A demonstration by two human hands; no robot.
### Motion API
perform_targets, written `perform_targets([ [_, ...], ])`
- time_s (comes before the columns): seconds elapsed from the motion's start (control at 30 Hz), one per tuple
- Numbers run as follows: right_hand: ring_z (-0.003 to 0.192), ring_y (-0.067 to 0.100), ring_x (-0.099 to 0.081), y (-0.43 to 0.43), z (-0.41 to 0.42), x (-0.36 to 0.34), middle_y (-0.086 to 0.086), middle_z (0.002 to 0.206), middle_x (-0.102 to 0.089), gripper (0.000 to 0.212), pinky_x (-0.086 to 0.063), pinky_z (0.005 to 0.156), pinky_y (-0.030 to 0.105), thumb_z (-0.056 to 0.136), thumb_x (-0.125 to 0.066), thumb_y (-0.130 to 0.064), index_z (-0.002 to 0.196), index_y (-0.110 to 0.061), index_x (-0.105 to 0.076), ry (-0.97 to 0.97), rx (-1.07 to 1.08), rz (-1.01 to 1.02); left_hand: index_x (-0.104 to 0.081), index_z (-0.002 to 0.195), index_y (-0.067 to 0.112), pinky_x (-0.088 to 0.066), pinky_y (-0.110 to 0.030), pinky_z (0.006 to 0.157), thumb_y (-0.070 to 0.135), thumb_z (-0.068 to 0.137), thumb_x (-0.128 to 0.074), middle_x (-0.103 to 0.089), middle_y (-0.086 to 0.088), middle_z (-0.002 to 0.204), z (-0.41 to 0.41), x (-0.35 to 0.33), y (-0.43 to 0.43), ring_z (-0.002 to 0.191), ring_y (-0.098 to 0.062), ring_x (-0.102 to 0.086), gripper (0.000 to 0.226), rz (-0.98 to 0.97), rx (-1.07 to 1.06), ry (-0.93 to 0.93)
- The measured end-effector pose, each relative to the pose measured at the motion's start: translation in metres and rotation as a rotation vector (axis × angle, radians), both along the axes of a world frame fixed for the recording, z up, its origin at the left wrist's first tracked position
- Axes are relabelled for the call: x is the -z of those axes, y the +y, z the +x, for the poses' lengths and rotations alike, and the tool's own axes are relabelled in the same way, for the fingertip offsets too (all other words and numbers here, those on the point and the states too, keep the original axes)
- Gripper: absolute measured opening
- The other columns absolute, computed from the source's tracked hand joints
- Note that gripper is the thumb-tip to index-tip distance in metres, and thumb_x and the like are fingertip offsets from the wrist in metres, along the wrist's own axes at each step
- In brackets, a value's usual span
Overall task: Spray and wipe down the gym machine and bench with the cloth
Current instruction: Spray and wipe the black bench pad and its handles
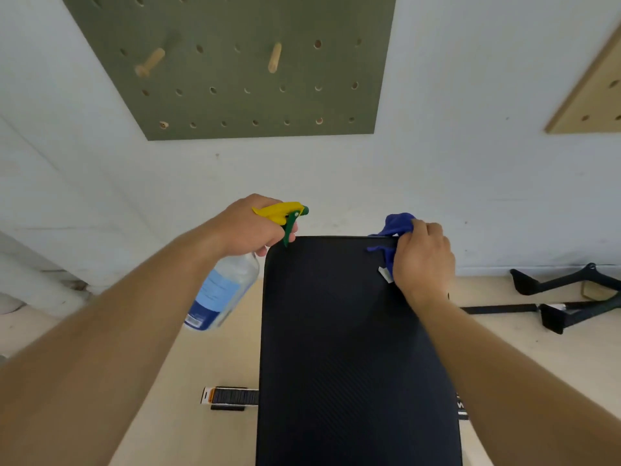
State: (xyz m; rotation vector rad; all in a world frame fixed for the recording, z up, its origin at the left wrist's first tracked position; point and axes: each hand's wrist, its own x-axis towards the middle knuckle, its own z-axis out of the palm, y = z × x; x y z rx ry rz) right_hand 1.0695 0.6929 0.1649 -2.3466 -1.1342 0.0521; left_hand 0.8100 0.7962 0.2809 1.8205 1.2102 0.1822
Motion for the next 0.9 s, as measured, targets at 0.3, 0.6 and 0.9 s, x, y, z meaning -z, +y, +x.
perform_targets([
  [0.3,0.095,0.035,-0.057,-0.003,0.0,0.013,0.011,0.121,-0.057,0.05,-0.05,0.083,0.05,0.094,-0.023,-0.032,0.125,-0.01,-0.056,-0.018,0.074,0.111,-0.079,0.096,0.02,-0.049,-0.029,0.069,-0.003,0.075,-0.048,-0.079,0.008,0.101,0.024,-0.016,0.078,0.079,-0.016,-0.057,0.044,-0.128,0.292,0.303],
  [0.6,0.092,0.039,-0.056,0.001,-0.002,0.012,0.015,0.117,-0.058,0.048,-0.048,0.078,0.048,0.09,-0.031,-0.027,0.125,-0.006,-0.057,-0.06,0.089,0.081,-0.08,0.088,0.024,-0.047,-0.028,0.068,0.003,0.075,-0.052,-0.079,0.012,0.093,0.042,-0.013,0.115,0.071,-0.018,-0.056,0.038,-0.152,0.467,0.561],
  [0.9,0.095,0.037,-0.056,0.002,-0.005,0.009,0.014,0.119,-0.057,0.05,-0.05,0.078,0.049,0.091,-0.029,-0.031,0.126,-0.007,-0.056,-0.06,0.085,0.055,-0.075,0.084,0.012,-0.045,-0.026,0.061,0.0,0.076,-0.052,-0.078,-0.001,0.082,0.051,-0.014,0.117,0.065,-0.02,-0.054,0.027,-0.175,0.467,0.595],
])
